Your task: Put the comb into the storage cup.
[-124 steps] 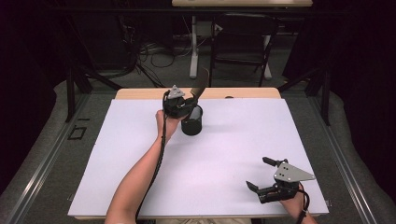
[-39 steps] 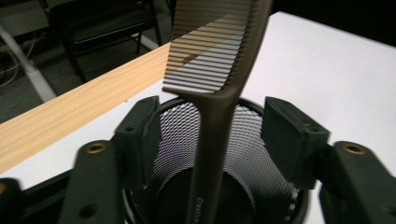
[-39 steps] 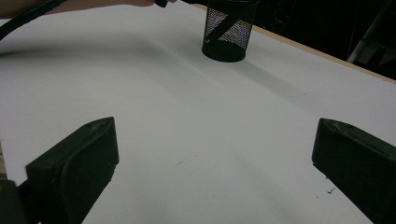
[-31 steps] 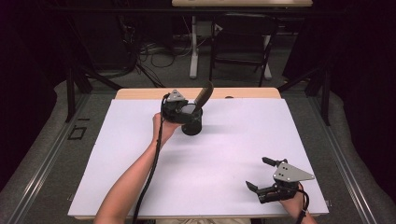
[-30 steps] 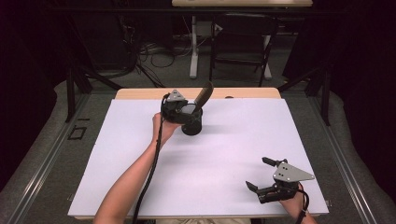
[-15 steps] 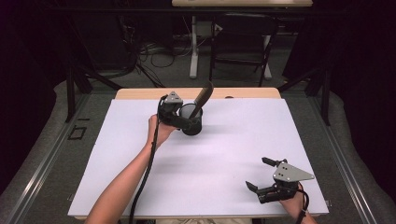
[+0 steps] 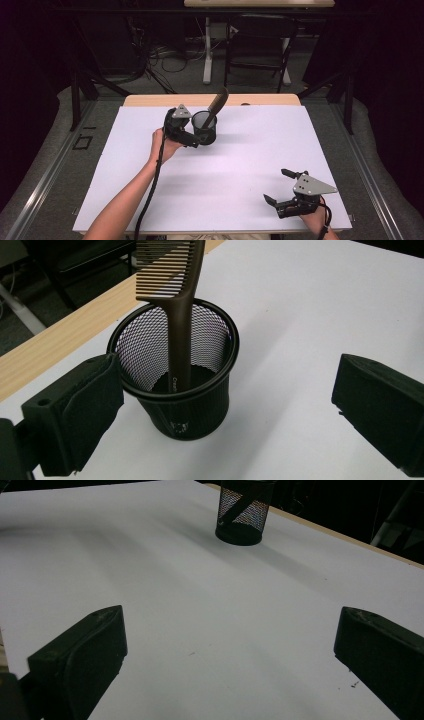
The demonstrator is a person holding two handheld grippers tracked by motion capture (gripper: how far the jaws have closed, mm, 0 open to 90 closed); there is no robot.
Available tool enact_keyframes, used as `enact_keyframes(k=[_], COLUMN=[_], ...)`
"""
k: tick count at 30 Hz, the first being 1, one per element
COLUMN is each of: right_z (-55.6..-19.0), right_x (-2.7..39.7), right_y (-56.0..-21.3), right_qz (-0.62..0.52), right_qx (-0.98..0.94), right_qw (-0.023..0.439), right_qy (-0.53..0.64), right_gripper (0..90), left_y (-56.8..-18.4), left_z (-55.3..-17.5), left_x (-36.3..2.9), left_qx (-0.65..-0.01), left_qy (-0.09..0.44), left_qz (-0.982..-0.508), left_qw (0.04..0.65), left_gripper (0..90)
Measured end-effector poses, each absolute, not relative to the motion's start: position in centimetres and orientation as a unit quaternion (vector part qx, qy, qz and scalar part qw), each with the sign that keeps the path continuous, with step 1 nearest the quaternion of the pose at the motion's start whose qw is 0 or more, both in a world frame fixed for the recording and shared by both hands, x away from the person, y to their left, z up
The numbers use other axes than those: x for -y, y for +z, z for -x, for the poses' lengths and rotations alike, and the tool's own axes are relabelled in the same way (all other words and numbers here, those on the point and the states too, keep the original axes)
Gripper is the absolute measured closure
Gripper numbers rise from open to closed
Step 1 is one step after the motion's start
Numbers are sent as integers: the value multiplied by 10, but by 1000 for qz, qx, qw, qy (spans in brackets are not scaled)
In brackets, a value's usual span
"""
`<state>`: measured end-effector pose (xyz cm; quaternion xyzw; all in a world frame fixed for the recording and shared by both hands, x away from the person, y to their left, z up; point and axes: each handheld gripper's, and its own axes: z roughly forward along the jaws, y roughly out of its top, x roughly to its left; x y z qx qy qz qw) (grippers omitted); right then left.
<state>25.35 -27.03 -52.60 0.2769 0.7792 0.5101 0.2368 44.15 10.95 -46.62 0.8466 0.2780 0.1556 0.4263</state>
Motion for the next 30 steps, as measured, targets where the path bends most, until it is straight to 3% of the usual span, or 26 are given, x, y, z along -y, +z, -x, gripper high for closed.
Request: enact_keyframes(k=[30], right_z=[-253], right_x=[270], right_y=[-526], right_qz=[-279], right_qx=[-781], right_qw=[234], right_qy=[508], right_gripper=[2], left_y=[-471], left_z=[-396], left_x=[-143], left_qx=[-286], left_qy=[175], left_qz=[-855], left_qw=[395], left_gripper=[1])
